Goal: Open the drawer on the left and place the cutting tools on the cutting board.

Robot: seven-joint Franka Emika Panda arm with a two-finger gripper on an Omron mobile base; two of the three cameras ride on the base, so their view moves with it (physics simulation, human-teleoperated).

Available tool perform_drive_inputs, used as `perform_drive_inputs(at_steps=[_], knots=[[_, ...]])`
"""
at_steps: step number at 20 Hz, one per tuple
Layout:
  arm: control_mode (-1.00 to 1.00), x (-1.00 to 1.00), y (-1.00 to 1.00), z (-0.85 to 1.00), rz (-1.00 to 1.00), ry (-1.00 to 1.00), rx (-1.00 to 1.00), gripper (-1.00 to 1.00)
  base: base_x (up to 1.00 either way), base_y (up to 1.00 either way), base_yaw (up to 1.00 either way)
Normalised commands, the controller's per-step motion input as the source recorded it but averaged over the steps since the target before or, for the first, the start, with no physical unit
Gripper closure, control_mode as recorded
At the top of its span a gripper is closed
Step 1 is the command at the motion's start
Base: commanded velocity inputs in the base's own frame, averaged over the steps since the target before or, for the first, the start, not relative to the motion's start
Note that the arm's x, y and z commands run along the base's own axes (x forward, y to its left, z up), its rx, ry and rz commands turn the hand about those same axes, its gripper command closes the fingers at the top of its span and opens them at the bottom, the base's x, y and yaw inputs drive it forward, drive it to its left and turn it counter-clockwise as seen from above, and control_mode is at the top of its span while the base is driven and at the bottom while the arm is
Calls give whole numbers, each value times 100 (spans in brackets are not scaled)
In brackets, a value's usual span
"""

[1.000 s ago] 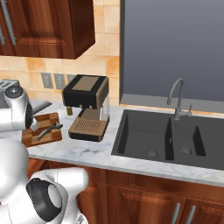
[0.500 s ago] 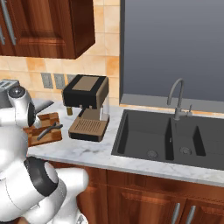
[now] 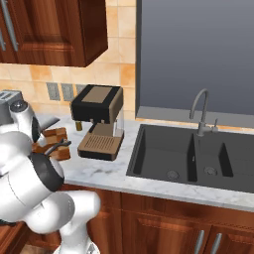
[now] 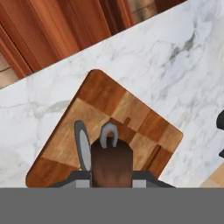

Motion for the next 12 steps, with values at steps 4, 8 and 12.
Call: perform_drive_inputs(at_steps=[4, 8, 12], knots=[[-100, 22, 30, -27, 0, 0, -5, 100, 0, 0, 0], [-100, 19, 17, -34, 0, 0, -4, 100, 0, 0, 0], [-100, 23, 7, -44, 0, 0, -3, 100, 0, 0, 0]])
